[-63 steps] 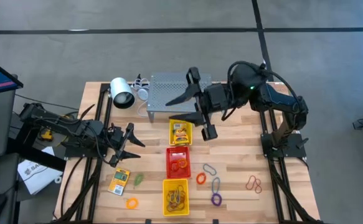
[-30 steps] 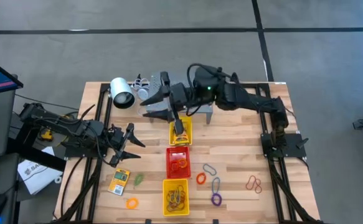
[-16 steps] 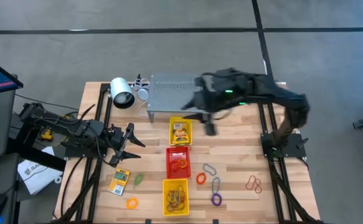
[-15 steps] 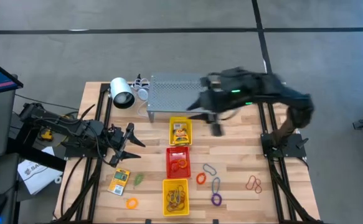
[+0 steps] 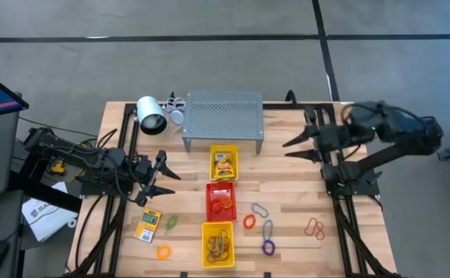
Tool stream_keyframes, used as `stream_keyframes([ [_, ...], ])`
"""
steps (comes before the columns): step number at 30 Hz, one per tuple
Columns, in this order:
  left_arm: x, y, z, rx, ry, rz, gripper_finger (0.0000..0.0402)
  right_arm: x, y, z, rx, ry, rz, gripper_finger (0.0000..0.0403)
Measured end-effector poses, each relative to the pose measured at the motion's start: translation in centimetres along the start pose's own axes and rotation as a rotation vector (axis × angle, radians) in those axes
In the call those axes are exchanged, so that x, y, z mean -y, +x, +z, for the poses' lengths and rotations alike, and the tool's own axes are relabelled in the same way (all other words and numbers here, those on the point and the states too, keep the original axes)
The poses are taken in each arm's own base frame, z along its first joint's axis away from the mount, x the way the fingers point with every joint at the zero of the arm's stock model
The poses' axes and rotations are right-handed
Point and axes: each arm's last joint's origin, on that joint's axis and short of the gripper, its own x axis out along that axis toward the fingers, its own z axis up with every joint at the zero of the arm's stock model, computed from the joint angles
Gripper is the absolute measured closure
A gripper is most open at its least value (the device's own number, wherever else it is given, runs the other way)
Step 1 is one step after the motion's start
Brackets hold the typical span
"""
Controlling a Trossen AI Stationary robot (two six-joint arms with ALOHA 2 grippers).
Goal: Pick & Place Office Desk Supplies
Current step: Put the blue rubber band into the bottom yellow bin
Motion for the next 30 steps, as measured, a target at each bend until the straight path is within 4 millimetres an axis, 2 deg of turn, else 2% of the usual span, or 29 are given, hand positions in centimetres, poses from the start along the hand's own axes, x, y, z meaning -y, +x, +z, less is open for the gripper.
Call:
stream_keyframes([
  [4, 0.0, 0.0, 0.2, 0.018, -0.006, -0.001, 0.0183, -0.6, -1.6, -3.7, 0.212, 0.062, -0.029, 0.0305],
  [8, 0.0, 0.0, 0.2, 0.018, -0.017, -0.001, 0.0183, -1.5, -1.3, -7.5, 0.306, 0.092, -0.014, 0.0305],
  [12, 0.0, 0.0, 0.2, 0.018, -0.017, -0.001, 0.0183, -2.7, 1.5, -11.2, 0.301, 0.091, 0.014, 0.0305],
  [19, 0.0, 0.0, 0.2, 0.017, -0.017, -0.001, 0.0183, -4.0, 6.8, -16.8, 0.158, 0.153, 0.038, 0.0305],
  [26, 0.0, 0.0, 0.1, 0.008, -0.009, 0.000, 0.0183, -4.5, 11.3, -19.8, 0.051, 0.323, 0.037, 0.0305],
  [30, 0.0, 0.0, 0.0, -0.001, 0.013, 0.001, 0.0183, -4.7, 12.9, -20.5, 0.087, 0.338, 0.037, 0.0305],
])
